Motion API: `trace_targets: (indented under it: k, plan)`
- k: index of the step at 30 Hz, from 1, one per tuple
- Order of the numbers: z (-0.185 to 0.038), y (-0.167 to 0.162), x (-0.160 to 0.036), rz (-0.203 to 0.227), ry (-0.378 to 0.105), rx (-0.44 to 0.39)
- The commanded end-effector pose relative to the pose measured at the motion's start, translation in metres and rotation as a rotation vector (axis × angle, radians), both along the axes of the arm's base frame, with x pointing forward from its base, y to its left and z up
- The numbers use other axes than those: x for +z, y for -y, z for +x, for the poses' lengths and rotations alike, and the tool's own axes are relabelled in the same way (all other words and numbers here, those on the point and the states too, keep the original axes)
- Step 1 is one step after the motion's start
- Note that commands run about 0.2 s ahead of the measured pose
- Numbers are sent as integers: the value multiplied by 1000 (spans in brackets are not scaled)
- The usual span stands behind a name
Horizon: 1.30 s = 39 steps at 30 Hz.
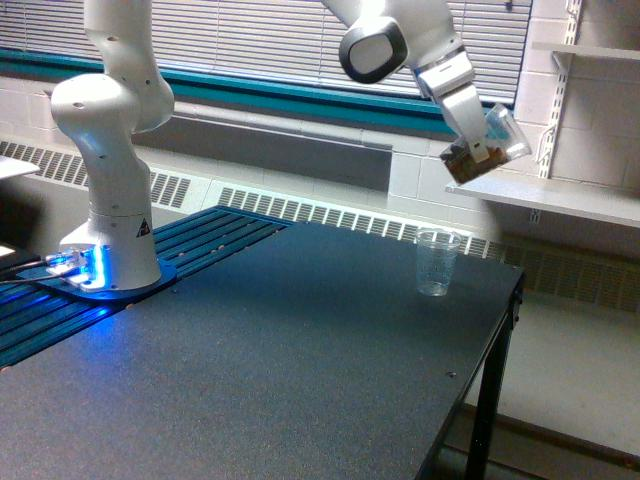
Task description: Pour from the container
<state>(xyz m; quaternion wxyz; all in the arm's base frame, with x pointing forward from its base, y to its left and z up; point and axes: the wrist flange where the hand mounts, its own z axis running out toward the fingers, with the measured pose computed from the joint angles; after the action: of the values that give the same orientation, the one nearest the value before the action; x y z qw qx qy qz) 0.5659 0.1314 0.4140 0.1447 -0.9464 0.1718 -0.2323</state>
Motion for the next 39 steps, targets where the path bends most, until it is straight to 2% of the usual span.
trace_targets:
  k: [1, 13, 23, 39]
  plan:
    - [-15, -21, -7, -49, 28, 151]
    - [-38, -33, -30, -99, 2, 271]
    - [-52, -24, -45, -166, -21, 361]
    - [-78, -19, -68, -231, -75, 464]
